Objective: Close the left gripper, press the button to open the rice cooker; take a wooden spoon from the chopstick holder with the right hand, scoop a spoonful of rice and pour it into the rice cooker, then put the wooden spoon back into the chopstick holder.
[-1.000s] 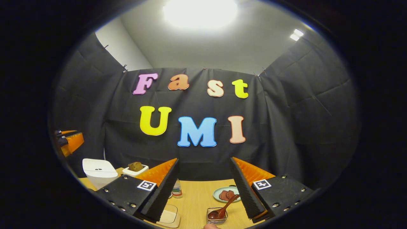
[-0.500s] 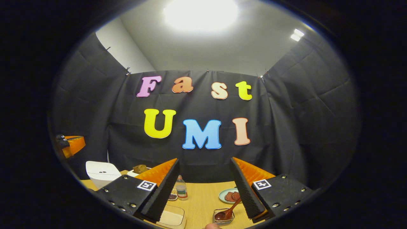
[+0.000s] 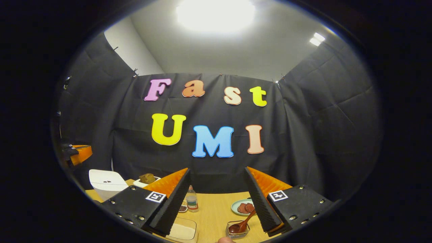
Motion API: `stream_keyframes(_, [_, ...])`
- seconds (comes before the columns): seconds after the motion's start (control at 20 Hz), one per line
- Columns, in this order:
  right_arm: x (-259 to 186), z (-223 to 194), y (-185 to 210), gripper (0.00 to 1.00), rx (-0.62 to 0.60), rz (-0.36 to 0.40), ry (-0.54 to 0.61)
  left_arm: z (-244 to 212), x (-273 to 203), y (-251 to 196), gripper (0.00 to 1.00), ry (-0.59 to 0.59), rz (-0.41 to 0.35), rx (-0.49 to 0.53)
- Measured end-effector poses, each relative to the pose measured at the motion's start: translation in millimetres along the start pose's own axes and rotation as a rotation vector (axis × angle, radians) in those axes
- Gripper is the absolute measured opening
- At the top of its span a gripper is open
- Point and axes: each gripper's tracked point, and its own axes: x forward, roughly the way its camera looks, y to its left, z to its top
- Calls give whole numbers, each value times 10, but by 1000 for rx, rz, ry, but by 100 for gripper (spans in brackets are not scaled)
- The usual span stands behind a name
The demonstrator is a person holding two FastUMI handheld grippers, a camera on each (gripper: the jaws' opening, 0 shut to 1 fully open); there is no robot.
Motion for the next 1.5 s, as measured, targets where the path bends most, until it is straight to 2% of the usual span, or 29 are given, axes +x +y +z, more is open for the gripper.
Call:
stream_keyframes(0.05, [-8,-13,-12,95,-2,-11,3,-41,67,71,8,9,9,-7])
stream_keyframes(0.35, [-57,-65,-61,95,-16,-77,26,-377,439,533,9,59,48,-22])
stream_keyframes(0.6, [-112,-135,-33,95,-33,-125,48,-868,714,908,8,142,71,-33])
stream_keyframes(1.0, [-207,-257,66,95,-79,-161,89,-1591,1076,1083,9,258,38,-54])
stream_keyframes(1.25, [-248,-228,20,95,-100,-183,93,-2048,1184,1136,9,347,54,-55])
stream_keyframes(1.5, [-238,-222,55,95,-127,-174,101,-2381,1193,1133,9,405,73,-81])
